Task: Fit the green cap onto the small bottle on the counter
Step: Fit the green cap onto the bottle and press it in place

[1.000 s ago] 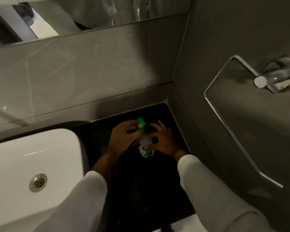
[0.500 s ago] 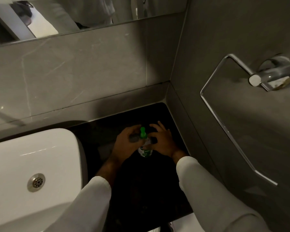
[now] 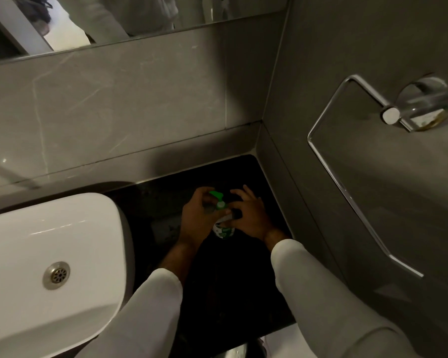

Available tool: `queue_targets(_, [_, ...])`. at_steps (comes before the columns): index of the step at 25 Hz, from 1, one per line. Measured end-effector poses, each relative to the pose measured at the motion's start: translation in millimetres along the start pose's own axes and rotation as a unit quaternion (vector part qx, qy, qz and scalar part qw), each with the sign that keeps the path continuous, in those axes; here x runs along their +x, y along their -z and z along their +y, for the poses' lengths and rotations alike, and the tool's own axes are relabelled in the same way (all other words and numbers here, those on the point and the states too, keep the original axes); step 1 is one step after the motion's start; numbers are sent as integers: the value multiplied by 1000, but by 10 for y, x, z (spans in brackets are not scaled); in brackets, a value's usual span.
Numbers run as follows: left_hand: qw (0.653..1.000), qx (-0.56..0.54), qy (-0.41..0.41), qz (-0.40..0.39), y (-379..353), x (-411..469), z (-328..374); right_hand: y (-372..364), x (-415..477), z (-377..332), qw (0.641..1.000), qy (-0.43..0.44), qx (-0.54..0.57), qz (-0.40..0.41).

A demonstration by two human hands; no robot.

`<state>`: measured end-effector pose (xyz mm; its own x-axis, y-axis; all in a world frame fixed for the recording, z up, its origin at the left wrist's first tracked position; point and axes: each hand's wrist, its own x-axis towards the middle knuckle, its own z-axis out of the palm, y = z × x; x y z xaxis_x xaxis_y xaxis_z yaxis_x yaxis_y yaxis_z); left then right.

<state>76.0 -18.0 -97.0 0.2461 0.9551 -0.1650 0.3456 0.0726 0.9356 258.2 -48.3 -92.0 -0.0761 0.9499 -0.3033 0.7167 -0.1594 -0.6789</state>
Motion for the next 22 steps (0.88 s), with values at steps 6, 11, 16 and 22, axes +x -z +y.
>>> queue_targets(6, [996, -41, 56, -56, 75, 30, 39, 77, 12, -20, 999, -1, -24, -21])
queue_targets(11, [997, 17, 26, -68, 126, 76, 108, 56, 5, -28, 1000, -10, -7, -15])
queue_targets(16, [996, 73, 23, -50, 129, 69, 143, 26, 0, -84, 1000, -14, -6, -16])
queue_targets(22, [992, 59, 24, -110, 166, 46, 145, 26, -6, -52, 1000, -16, -6, -7])
